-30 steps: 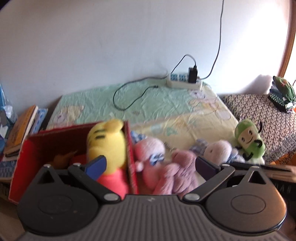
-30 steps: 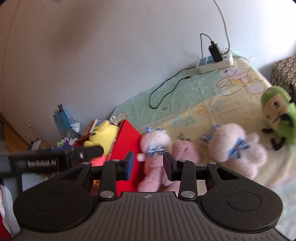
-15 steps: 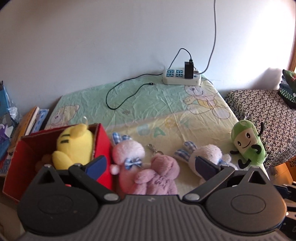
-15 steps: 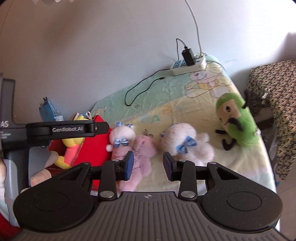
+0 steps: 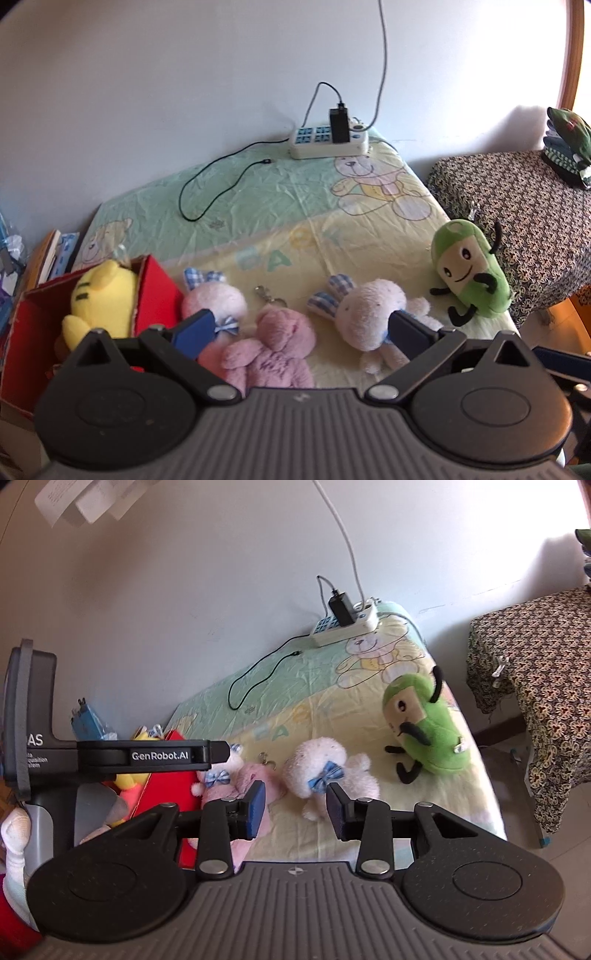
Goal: Organize objects
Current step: 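Withdraw the right gripper from the box toward the green plush, then grasp the green pear-shaped plush with the right gripper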
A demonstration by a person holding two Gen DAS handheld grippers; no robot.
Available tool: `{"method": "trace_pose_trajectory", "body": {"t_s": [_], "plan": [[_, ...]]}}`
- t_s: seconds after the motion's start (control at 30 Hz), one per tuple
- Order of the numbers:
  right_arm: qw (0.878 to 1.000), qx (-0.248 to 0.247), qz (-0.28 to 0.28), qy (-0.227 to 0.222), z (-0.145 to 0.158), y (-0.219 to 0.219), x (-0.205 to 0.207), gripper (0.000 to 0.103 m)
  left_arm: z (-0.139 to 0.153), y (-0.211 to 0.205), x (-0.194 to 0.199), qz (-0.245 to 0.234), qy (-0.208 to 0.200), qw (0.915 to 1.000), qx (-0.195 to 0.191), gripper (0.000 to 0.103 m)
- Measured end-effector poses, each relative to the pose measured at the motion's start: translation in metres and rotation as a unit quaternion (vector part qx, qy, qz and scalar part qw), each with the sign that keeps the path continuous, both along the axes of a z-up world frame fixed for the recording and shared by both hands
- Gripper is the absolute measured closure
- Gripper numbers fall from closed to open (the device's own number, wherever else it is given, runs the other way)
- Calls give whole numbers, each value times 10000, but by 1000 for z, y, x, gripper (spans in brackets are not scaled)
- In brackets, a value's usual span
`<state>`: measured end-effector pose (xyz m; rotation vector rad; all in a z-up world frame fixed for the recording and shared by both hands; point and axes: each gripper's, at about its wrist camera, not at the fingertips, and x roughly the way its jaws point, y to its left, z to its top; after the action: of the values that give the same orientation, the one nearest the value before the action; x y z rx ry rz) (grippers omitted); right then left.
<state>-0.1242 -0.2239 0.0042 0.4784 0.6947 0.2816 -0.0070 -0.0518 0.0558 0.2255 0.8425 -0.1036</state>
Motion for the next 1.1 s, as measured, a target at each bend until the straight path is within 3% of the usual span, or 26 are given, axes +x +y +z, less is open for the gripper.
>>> {"method": "trace_pose_trajectory", "body": {"t_s": [0.17,0.4,0.53,0.73,1.1], "plan": [[9998,59,-191,-77,1,-19,-1,60,-5,-19,6,-165,95,9998,57,3],[9980,46,-583,-223,5,-53,4,59,-17,-40,18,-603,404,9968,-338,3],[9977,123,-639,-192,1,-69,18,57,-28,-51,27,-894,655,9912,-724,3],[9974,123,-696,-128,-20,-90,55,44,-46,-69,37,-1391,972,9766,-1322,3],[9959,806,-282,299,-71,-105,130,38,-72,-108,57,-2030,760,9702,-1082,3]]}}
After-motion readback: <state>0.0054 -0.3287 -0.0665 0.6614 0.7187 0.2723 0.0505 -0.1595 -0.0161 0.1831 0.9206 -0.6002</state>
